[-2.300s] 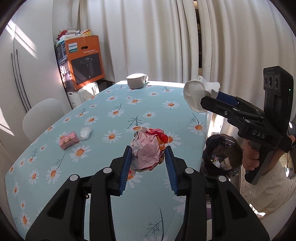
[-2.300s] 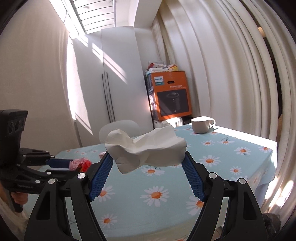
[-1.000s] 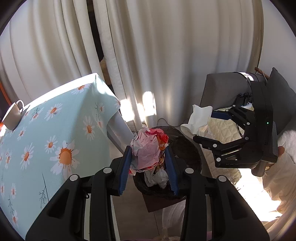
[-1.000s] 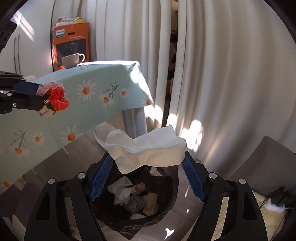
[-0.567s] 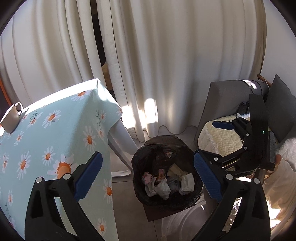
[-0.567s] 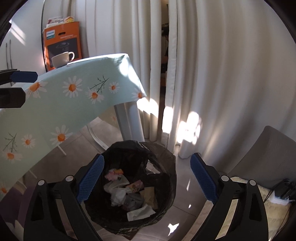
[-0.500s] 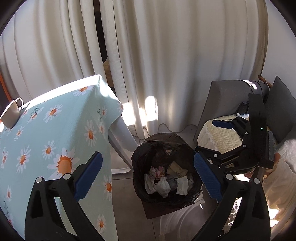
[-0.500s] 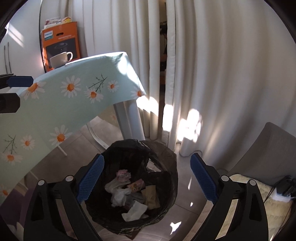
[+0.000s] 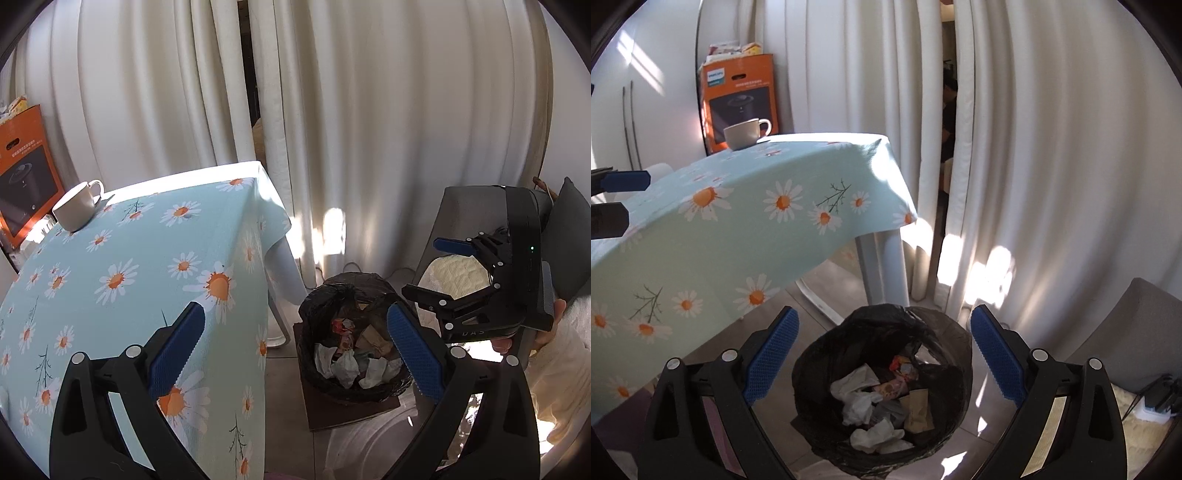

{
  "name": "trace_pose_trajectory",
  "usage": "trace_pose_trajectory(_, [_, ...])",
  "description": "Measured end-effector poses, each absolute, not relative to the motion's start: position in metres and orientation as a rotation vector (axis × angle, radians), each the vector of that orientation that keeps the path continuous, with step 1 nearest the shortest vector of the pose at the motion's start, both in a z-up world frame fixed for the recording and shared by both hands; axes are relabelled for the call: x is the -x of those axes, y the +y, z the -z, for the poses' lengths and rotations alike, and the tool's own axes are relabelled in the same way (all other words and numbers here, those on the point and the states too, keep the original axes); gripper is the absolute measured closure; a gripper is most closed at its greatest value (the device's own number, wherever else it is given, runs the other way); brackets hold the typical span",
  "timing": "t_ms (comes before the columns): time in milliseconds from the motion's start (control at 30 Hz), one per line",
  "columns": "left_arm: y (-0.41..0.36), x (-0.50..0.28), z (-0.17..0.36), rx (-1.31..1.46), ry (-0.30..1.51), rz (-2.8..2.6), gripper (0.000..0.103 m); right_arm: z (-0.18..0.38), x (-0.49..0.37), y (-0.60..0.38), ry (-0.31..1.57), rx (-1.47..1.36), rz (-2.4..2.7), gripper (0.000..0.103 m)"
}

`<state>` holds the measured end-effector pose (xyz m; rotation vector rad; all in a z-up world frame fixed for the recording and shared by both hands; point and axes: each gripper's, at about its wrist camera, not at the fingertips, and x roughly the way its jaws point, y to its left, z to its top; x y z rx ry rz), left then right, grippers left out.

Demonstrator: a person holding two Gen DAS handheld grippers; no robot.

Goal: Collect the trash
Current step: 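Move both grippers back over the table toward the pink box and bag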

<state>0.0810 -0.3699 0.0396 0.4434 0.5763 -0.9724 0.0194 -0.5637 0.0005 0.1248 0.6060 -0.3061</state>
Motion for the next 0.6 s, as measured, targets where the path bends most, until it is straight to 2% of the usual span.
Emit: trace_pose_trajectory(600, [-0.191,-0.109,-0.1,-0.266,0.471,0.553,0.006,-0.119,-0.096,-0.431,0.397,-0.029,-0.082,0.01])
